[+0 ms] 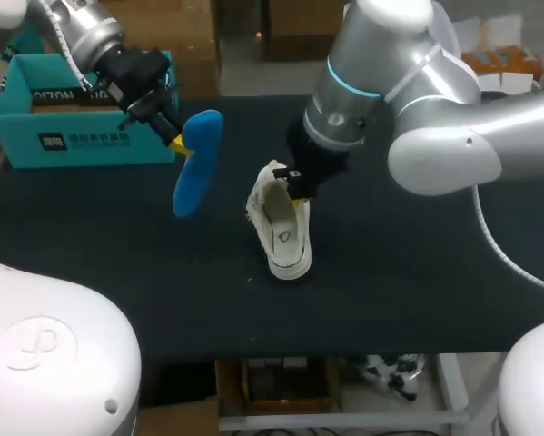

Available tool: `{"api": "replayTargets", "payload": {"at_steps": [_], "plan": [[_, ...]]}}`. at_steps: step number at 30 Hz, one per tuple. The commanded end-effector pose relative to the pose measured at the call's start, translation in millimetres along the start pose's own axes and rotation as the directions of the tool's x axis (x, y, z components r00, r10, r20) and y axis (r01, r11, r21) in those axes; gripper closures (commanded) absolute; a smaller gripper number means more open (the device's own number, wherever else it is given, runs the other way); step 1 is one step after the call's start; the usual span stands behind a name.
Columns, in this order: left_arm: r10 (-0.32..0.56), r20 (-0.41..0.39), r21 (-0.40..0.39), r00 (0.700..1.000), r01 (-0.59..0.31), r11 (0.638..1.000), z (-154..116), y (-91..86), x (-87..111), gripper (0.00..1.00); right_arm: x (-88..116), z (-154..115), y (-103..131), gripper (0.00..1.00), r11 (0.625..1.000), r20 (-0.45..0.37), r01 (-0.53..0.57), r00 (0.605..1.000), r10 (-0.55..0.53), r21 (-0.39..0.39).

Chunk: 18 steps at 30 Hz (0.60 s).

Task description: Open the shoe tongue, take the insole out of the shoe, put the insole back into the shoe, and pack the shoe into the shoebox

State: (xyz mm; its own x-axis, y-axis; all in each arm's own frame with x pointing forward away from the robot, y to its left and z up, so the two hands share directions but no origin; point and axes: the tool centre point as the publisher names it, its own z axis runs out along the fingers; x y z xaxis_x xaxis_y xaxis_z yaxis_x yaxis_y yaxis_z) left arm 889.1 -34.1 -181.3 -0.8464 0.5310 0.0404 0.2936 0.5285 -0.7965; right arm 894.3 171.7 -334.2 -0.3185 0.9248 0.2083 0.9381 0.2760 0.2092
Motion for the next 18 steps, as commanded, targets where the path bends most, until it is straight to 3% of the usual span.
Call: {"api": "replayTargets", "payload": {"at_steps": [1,6,8,13,18], "plan": [[0.010,-0.122,0.005,0.992,-0.010,1.000,5.8,3.7,-8.7,1.00,-6.5,3.1,-5.2,1.00,0.998,-0.015,0.001,1.000,-0.002,-0.066],[0.021,-0.141,0.008,0.990,-0.020,1.000,10.9,3.1,-10.2,1.00,-14.5,4.5,-4.8,1.00,0.997,-0.048,0.019,0.999,-0.023,-0.078],[0.027,-0.146,0.015,0.989,-0.025,1.000,11.6,2.6,-9.9,1.00,-16.7,4.3,-4.5,0.00,0.997,-0.048,0.015,0.999,-0.019,-0.080],[0.057,-0.164,0.044,0.985,-0.050,0.998,12.1,-5.7,-3.8,1.00,-19.2,-8.3,-9.6,0.00,0.996,-0.062,-0.009,0.998,0.004,-0.083],[0.112,-0.207,0.126,0.972,-0.087,0.988,11.6,-21.5,5.9,1.00,-14.9,-35.9,-26.7,0.00,0.991,-0.117,-0.073,0.991,0.061,-0.107]]}}
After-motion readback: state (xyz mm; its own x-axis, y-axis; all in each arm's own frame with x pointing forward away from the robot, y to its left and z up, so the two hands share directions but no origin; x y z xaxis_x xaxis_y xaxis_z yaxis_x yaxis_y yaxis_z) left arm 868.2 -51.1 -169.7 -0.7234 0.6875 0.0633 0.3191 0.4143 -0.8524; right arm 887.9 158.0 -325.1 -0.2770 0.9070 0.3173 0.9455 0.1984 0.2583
